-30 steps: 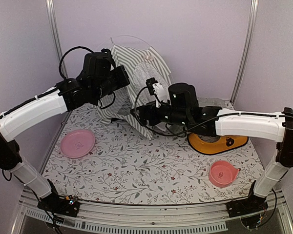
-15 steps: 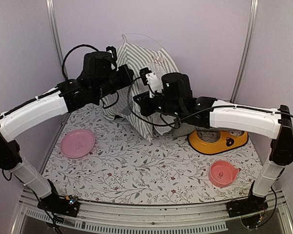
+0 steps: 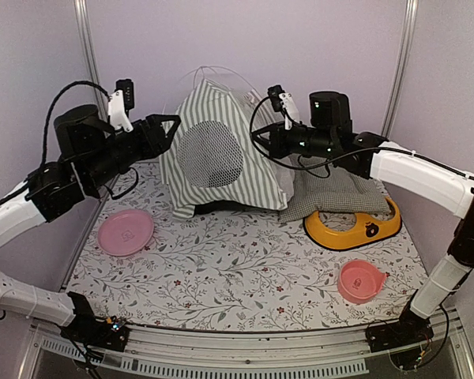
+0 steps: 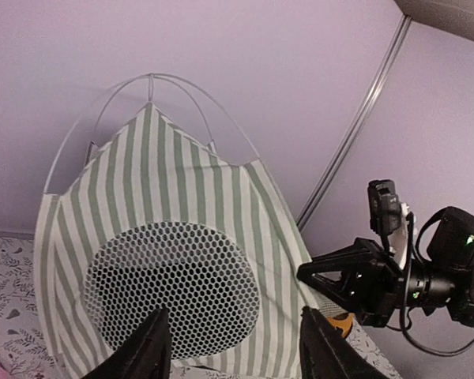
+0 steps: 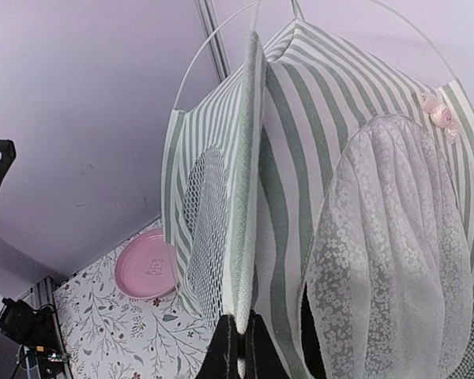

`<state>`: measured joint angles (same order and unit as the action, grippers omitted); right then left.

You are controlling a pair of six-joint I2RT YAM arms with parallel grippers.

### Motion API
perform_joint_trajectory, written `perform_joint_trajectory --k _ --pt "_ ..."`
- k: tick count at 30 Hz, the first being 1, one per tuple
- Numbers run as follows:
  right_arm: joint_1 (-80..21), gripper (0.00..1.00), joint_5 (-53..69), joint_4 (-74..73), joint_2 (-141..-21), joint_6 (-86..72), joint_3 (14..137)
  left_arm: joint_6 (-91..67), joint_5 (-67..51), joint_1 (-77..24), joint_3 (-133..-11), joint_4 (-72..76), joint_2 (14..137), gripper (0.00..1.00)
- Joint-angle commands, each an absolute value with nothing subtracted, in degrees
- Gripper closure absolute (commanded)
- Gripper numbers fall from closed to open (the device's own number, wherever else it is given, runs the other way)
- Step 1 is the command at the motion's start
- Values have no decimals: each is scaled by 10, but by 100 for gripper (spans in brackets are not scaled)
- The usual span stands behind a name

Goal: Set up the pet tent

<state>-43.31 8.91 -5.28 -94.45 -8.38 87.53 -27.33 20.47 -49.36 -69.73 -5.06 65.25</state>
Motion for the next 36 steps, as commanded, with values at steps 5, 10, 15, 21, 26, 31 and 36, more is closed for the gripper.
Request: perform_joint_trajectory --k 5,10,15,21,26,31,36 --pt "-352 100 285 -44 -911 -94 883 -274 237 -429 -541 -117 501 48" --pt "-317 100 343 -50 -911 -102 887 -293 158 -394 -473 -125 497 57" --pt "-284 100 398 -54 -921 -110 896 -301 57 -365 -410 -86 504 60" --pt "-260 100 458 -65 -934 -111 910 -294 -45 -318 -381 -26 542 62" --pt "-251 100 469 -80 -942 -108 922 -283 -125 -286 -386 9 582 67" --pt "-245 100 475 -87 -949 -110 929 -281 -199 -266 -383 37 601 68" --pt "-238 100 497 -108 -964 -101 950 -273 -227 -258 -383 49 615 65"
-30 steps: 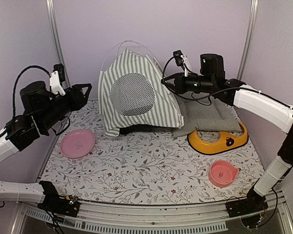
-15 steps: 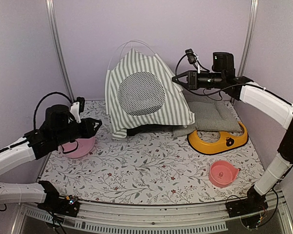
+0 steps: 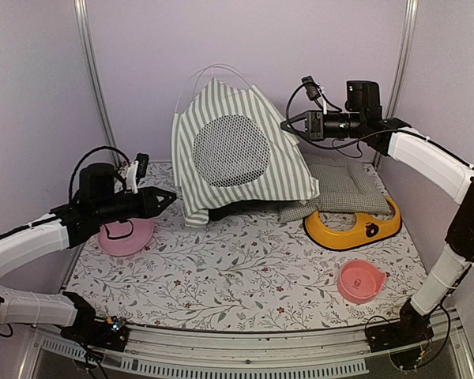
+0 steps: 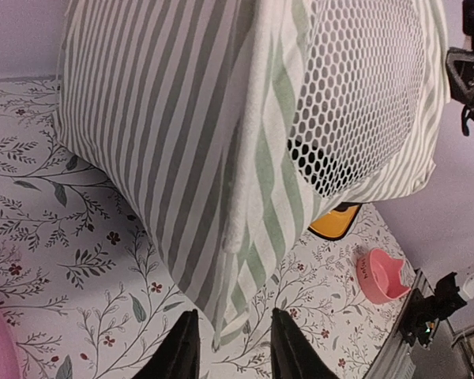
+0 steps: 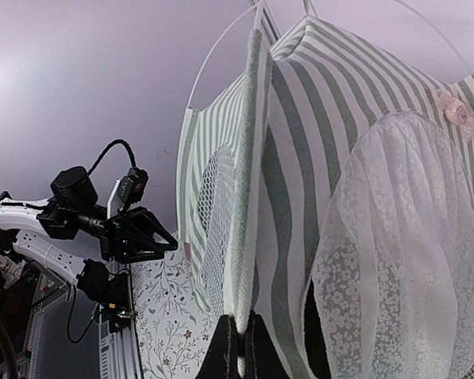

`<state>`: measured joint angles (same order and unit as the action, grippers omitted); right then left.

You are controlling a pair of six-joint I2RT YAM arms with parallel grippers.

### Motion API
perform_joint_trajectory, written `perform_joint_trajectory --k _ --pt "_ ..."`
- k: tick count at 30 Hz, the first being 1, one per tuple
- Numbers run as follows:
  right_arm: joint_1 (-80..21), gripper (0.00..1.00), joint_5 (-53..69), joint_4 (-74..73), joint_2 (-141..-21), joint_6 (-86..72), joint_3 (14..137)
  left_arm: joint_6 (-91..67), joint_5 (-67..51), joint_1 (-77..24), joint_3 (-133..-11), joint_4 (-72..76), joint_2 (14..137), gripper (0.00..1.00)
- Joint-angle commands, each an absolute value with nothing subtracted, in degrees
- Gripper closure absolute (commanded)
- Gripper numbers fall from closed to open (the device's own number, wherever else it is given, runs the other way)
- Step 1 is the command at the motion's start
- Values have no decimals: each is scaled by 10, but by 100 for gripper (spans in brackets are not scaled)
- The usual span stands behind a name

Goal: Set up the pet tent

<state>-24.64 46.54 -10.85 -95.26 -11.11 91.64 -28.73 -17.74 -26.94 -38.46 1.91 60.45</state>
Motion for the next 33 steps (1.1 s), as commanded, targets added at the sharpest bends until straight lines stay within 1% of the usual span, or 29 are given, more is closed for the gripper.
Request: perform_joint_trajectory --k 1,5,7,12,18,20,23,27,33 --pt "-238 100 499 -118 -968 -98 956 -271 -227 -256 -387 48 619 63" --pt "-237 100 505 -137 -975 -84 969 -258 -216 -251 -403 45 623 59" --pt "-237 100 509 -141 -976 -81 971 -246 -203 -249 -418 39 626 54" --pt "-238 100 509 -156 -976 -72 973 -205 -195 -245 -477 18 653 48" --pt "-238 100 504 -172 -979 -60 981 -160 -149 -243 -555 -33 709 49" --pt "-239 100 502 -178 -980 -56 984 -151 -146 -243 -569 -37 719 53" --pt "-239 100 493 -183 -980 -54 988 -146 -155 -244 -580 -42 722 65" --pt "-249 96 471 -185 -980 -49 994 -144 -171 -246 -579 -42 717 76" --pt "-260 89 438 -192 -986 -42 1004 -159 -174 -250 -570 -41 701 100"
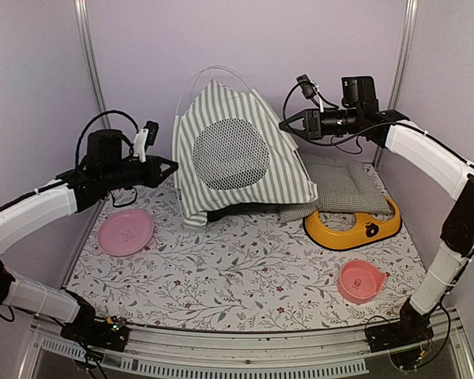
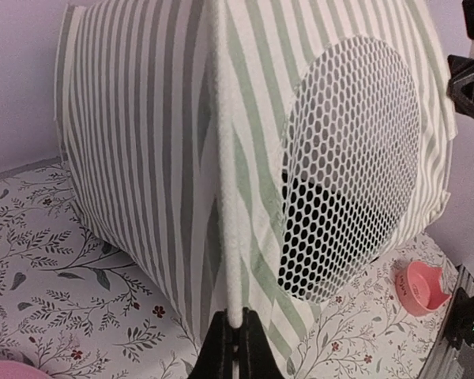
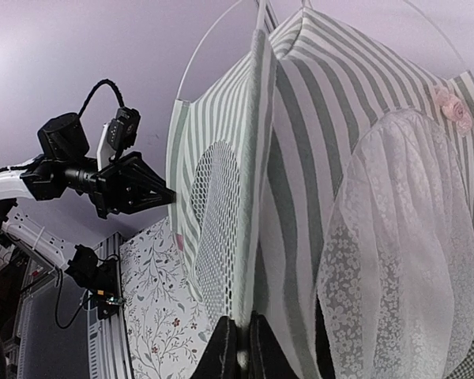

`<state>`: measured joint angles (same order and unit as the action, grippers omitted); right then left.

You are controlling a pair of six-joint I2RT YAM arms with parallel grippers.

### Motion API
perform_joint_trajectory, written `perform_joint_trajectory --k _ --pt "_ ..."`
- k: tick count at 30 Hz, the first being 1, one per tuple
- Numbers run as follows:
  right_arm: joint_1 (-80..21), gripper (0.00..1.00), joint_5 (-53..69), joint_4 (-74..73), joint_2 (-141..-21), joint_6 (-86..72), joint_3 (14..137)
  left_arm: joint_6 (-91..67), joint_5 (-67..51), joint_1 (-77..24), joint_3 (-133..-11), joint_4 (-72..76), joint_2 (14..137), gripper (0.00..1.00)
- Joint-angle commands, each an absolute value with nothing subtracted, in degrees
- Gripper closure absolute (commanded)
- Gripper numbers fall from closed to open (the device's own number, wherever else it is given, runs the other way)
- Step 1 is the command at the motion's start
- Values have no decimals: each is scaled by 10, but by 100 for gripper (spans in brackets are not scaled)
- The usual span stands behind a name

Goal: Set up the pet tent

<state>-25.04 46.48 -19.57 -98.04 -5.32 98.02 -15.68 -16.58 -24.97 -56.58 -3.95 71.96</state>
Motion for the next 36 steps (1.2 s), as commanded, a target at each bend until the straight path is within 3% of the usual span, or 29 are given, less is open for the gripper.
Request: perform_joint_trajectory --k 1,3,10,14,24,27,36 --pt "-261 88 431 -193 -985 -41 1005 -162 -173 -251 -567 -39 694 100" --pt "-264 83 415 -195 -982 -41 1007 -170 -169 -252 -562 -34 676 100" --pt "-289 39 273 -207 -939 -39 1011 -224 -105 -276 -555 -28 609 100" --pt "-316 27 205 -190 -895 -42 1001 -254 -19 -324 -565 -25 585 100" --pt "-443 28 241 -41 -861 -131 863 -313 75 -407 -634 -38 661 100" --pt "-470 33 288 52 -883 -196 804 -318 76 -420 -648 -37 688 100" --pt "-524 51 352 164 -999 -303 805 -327 75 -438 -657 -32 720 100"
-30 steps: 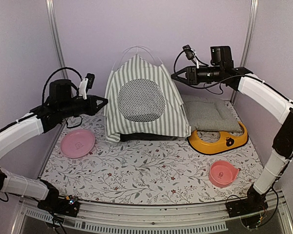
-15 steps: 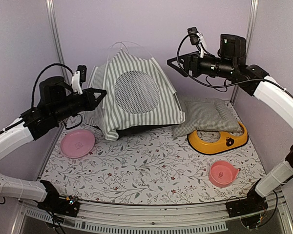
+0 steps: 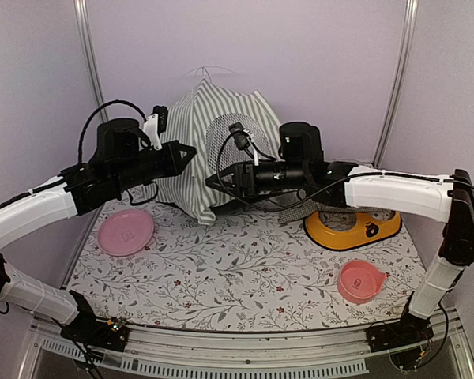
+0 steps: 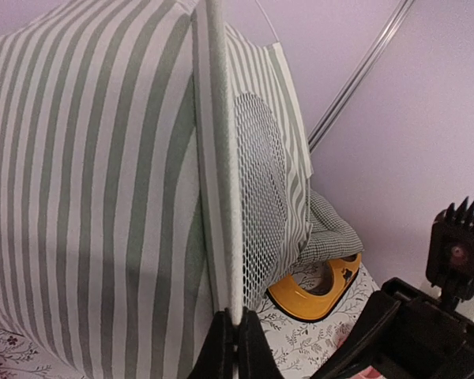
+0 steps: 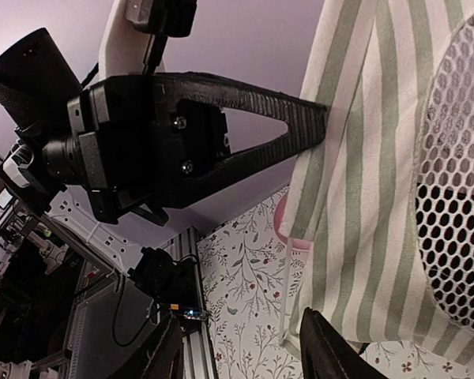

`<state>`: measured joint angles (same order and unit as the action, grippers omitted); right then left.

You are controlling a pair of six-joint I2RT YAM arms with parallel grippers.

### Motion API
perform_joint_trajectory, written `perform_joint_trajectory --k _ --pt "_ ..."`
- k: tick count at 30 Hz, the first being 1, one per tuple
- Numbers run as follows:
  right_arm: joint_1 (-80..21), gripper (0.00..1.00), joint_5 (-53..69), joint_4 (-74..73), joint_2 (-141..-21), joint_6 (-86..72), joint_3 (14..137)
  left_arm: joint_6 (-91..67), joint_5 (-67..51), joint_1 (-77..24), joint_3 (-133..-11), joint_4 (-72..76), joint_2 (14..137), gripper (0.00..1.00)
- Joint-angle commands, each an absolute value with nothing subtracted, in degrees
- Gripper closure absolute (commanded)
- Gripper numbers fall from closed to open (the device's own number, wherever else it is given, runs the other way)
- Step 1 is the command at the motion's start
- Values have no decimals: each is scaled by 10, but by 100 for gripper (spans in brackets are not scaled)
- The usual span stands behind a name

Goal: Set up the pet tent

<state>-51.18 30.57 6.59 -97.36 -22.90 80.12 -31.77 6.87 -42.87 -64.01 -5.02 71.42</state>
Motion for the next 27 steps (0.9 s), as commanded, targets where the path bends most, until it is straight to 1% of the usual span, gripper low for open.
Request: perform_joint_trajectory --k 1,11,16,27 --pt "-527 52 356 170 -1007 -310 806 -327 75 -438 -658 -32 721 100" --pt "-538 56 345 188 -1049 -350 808 -323 66 -441 -657 -29 724 100" --pt "-538 59 357 187 -1080 -355 829 -322 60 -441 -658 -27 726 100" --pt "-539 59 318 169 -1083 -346 830 -318 53 -440 -659 -26 730 100"
